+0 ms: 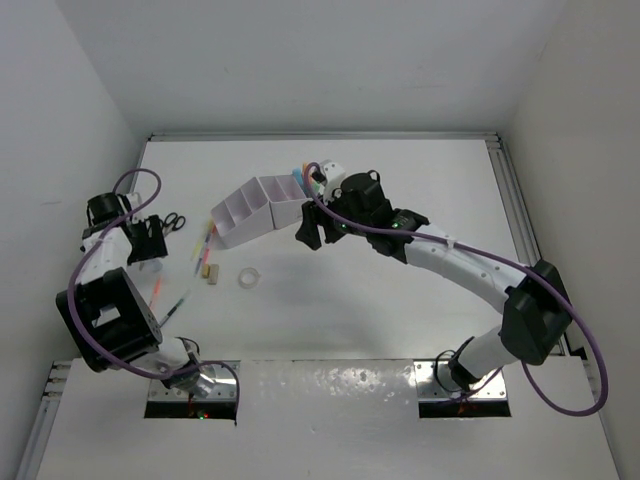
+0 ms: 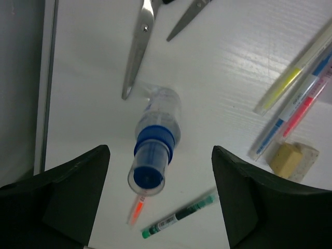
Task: Sort the stationery into containers
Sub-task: Pick up the stationery from the center of the board, then place the stationery in the storage box.
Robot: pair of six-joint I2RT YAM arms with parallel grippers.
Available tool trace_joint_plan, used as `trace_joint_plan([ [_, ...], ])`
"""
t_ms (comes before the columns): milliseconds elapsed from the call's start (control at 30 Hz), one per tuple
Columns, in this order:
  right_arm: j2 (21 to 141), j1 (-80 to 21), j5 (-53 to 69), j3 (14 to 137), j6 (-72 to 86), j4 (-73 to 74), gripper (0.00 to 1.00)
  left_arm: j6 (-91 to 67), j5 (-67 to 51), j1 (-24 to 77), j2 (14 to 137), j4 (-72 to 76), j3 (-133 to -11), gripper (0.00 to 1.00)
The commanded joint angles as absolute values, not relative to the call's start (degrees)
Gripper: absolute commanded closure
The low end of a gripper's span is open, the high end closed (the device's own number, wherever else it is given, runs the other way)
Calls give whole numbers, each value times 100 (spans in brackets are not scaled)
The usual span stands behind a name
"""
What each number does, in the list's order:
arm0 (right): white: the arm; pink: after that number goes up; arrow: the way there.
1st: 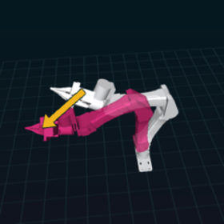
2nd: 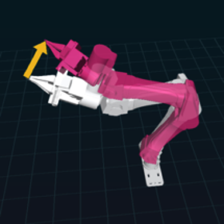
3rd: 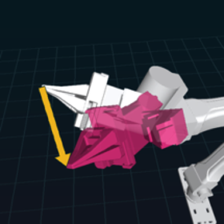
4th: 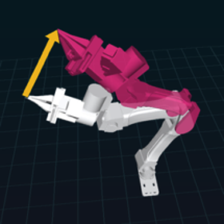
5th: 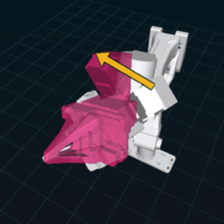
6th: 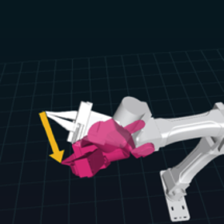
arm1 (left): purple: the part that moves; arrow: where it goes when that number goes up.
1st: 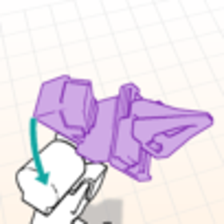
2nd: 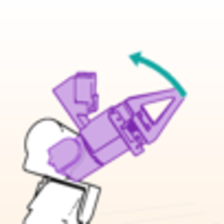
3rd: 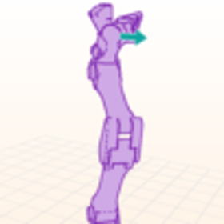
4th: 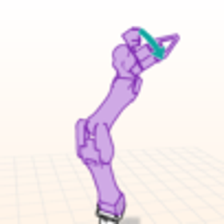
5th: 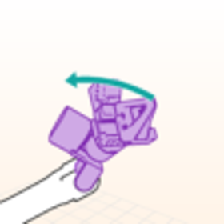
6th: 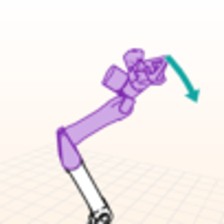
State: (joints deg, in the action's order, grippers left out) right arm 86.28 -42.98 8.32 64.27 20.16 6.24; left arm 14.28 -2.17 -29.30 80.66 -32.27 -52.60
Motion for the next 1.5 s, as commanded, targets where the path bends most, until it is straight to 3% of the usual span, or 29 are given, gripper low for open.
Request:
trace_joint_plan([
  [0, 8551, -4394, 554, 6477, 2083, 351, 31, 1389, -211, -2909, 8217, -2532, -5230, 24],
  [167, 8631, -4447, 413, 6644, 2057, 606, 31, 1397, -211, -2900, 8376, -2303, -5133, 38],
  [200, 8622, -4456, 396, 6645, 2022, 650, 31, 1397, -194, -2866, 8385, -2277, -5081, 45],
  [367, 8534, -4474, 211, 6566, 1995, 721, 31, 1397, -150, -2751, 8437, -2136, -5001, 61],
  [500, 8464, -4491, 132, 6495, 2013, 729, 31, 1397, -141, -2751, 8490, -2276, -5071, 91],
  [567, 8394, -4526, 71, 6452, 1995, 747, 31, 1406, -149, -2760, 8464, -2320, -5097, 100],
  [733, 8227, -4526, 9, 6346, 1995, 765, 31, 1476, -448, -2611, 8157, -2811, -5509, 100],
  [933, 7735, -4500, -517, 5925, 2109, 545, 31, 1538, -1537, -1751, 8191, -3682, -7440, 100],
  [1233, 7146, -4421, -1028, 5344, 2215, 518, 31, 1406, -1161, 648, 9051, -3497, -8734, 100],
  [1467, 6908, -4403, -1221, 5080, 2329, 562, 31, 1521, -624, 1239, 9536, -3586, -9000, 100],
])
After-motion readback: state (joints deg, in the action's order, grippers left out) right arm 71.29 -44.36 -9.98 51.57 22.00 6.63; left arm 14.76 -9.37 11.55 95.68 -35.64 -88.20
